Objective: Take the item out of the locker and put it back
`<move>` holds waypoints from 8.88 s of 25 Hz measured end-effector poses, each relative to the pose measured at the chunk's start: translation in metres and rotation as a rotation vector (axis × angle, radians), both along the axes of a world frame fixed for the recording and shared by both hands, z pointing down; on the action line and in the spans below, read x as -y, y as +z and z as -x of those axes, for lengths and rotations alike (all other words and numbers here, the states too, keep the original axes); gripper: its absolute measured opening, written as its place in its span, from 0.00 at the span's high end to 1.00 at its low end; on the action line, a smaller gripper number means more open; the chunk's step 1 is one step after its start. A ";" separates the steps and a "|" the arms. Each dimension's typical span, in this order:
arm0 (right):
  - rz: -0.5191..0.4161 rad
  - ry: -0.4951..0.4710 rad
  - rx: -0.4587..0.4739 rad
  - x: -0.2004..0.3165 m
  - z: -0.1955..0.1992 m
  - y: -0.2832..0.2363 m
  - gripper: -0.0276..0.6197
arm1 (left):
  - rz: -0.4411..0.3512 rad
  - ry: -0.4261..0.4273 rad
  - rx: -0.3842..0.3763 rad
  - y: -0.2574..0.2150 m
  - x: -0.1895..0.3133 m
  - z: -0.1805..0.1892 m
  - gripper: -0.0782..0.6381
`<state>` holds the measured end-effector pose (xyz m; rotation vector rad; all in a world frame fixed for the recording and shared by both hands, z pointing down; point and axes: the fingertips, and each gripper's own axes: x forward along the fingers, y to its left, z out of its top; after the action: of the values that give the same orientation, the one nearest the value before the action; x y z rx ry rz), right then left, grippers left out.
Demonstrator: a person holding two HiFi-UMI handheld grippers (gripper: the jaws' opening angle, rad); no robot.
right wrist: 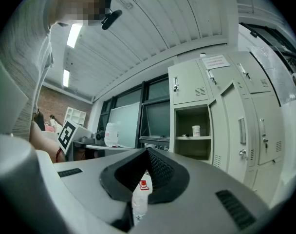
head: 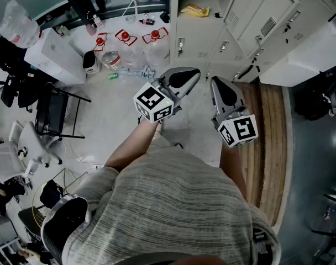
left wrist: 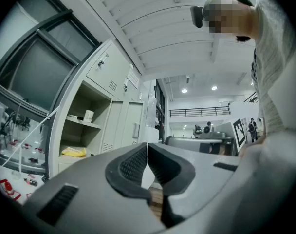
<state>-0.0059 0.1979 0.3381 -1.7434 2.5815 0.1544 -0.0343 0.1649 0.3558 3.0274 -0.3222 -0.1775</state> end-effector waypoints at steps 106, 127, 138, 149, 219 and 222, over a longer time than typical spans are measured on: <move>0.174 0.004 -0.315 0.374 -0.099 0.077 0.85 | 0.076 -0.312 0.039 0.066 0.336 -0.082 0.81; 0.030 -0.012 -0.156 0.334 -0.106 0.040 0.85 | 0.009 -0.303 0.047 0.047 0.320 -0.087 0.88; 0.069 -0.026 -0.208 0.337 -0.100 0.055 0.85 | 0.003 -0.295 0.048 0.047 0.315 -0.085 0.88; 0.168 -0.052 -0.342 0.375 -0.098 0.093 0.85 | 0.031 -0.313 0.047 0.057 0.321 -0.079 0.88; 0.042 0.046 -0.175 0.441 -0.089 -0.037 0.83 | -0.053 -0.298 -0.044 -0.011 0.329 -0.075 0.88; 0.026 0.036 -0.149 0.439 -0.089 -0.040 0.83 | -0.055 -0.299 -0.048 -0.013 0.330 -0.075 0.88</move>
<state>0.0834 -0.2411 0.2984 -1.8554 2.6656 0.2632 0.0409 -0.1648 0.3427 3.0060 -0.7772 -0.2831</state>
